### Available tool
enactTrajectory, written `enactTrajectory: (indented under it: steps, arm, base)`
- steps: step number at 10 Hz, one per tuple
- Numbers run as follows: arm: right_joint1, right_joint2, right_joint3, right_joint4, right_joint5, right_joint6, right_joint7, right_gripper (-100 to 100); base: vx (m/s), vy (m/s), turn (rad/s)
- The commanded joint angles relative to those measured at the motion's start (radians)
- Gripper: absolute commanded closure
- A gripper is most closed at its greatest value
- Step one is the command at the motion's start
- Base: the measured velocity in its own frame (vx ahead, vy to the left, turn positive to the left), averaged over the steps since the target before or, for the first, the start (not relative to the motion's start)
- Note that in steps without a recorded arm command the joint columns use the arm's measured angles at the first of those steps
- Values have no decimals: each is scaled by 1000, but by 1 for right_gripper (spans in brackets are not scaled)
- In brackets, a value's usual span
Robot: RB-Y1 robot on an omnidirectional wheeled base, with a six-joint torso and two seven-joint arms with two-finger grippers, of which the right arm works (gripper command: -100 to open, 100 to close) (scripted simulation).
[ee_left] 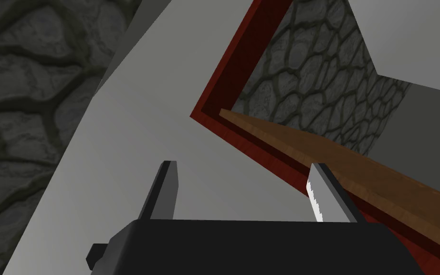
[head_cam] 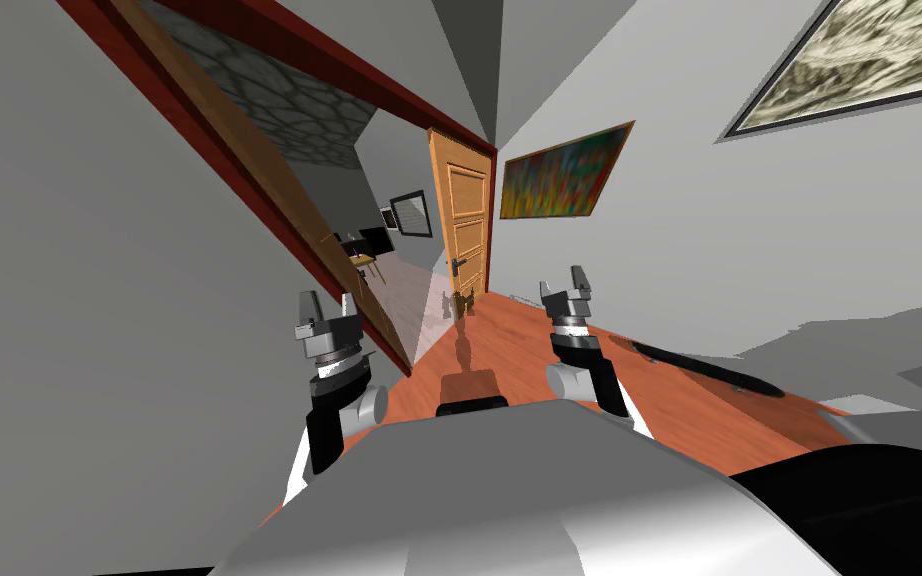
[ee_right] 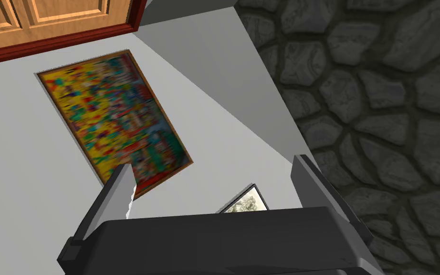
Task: Push the door open
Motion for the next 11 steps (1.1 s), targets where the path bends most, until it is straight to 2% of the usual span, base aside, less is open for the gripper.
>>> enactTrajectory:
  steps: [1, 2, 5, 7, 11]
  arm:
    - [-3, -23, 5, 29, 11, -11, -20, -100]
    - [-3, -23, 5, 29, 11, -11, -20, -100]
    - [-7, -59, 14, 79, 30, -31, -55, -100]
    - [-12, -95, 23, 130, 50, -50, -91, -100]
    - [-19, -149, 38, 212, 81, -82, -149, -100]
  base:
    - [60, 22, 104]
    - [208, -8, 47]
    - [219, -34, 74]
    - [265, -28, 128]
    - [213, -24, 104]
